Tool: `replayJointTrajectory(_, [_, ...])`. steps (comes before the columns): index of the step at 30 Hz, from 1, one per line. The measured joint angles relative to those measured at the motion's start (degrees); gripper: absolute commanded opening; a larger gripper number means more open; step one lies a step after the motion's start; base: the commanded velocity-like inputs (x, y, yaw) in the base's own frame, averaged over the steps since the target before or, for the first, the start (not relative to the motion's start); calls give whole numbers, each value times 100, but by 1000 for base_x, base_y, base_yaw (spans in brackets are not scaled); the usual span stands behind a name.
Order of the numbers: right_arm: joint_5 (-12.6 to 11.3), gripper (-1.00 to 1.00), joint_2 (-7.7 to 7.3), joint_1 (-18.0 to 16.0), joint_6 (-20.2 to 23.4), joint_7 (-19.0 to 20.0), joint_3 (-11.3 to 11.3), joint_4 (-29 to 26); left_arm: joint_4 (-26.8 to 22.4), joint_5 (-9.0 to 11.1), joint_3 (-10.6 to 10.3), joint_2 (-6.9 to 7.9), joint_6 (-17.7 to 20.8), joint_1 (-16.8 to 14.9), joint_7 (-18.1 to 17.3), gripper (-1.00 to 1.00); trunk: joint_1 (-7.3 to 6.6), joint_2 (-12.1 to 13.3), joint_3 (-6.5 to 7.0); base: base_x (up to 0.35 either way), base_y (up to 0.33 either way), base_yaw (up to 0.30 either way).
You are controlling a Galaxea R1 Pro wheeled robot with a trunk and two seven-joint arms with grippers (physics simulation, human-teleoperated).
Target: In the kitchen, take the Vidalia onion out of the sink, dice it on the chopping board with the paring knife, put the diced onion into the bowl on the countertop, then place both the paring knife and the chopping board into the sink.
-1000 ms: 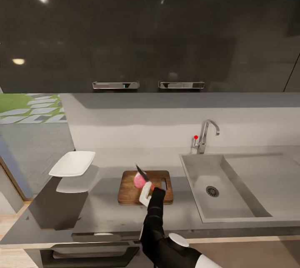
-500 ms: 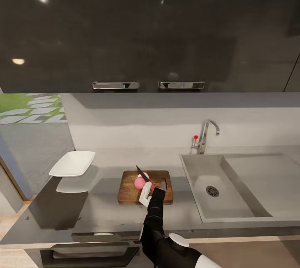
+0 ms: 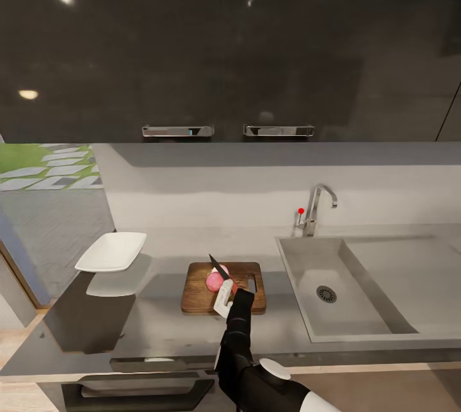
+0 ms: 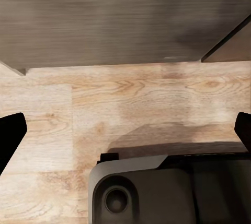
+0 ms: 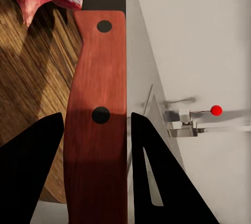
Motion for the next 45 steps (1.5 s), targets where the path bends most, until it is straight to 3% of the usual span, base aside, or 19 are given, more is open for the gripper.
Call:
replayJointTrajectory(27, [5, -100, 0, 1, -20, 3, 12, -4, 0, 0, 0, 0, -8, 0, 1, 100, 0, 0, 0, 0, 0, 0])
replayJointTrajectory(28, [5, -100, 0, 0, -22, 5, 31, -2, 0, 0, 0, 0, -8, 0, 1, 100, 0, 0, 0, 0, 0, 0])
replayJointTrajectory(29, [-10, -100, 0, -1, -29, 9, 209, 0, 0, 0, 0, 0, -8, 0, 1, 100, 0, 0, 0, 0, 0, 0])
replayJointTrajectory(45, [5, -100, 0, 0, -32, 98, 219, 0, 3, 0, 0, 0, -8, 0, 1, 100, 0, 0, 0, 0, 0, 0])
